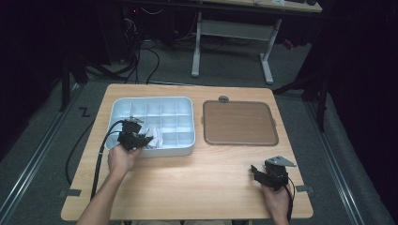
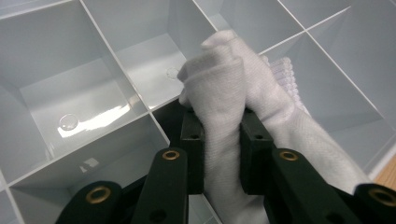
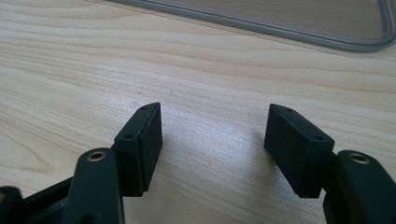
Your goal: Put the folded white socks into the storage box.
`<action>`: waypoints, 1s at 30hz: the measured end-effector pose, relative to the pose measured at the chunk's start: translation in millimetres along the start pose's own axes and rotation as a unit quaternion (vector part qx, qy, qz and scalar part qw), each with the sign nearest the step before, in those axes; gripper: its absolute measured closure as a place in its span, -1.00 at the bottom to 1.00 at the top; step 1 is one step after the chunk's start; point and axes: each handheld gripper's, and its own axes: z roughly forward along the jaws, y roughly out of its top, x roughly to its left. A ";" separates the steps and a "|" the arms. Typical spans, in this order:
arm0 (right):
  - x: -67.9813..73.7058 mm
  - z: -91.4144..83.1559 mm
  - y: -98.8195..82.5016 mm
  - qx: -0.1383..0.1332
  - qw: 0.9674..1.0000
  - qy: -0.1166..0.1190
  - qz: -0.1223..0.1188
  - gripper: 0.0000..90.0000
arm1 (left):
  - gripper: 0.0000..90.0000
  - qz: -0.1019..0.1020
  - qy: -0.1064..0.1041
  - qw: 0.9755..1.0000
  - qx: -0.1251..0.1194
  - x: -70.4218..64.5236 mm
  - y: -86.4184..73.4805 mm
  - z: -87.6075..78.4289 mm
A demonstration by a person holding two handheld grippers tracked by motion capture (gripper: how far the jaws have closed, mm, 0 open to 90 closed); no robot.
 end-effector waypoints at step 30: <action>0.0 0.0 0.0 0.000 1.000 0.000 0.000 -0.17 | 0.70 0.030 0.033 0.998 0.034 -6.3 -1.5 9.0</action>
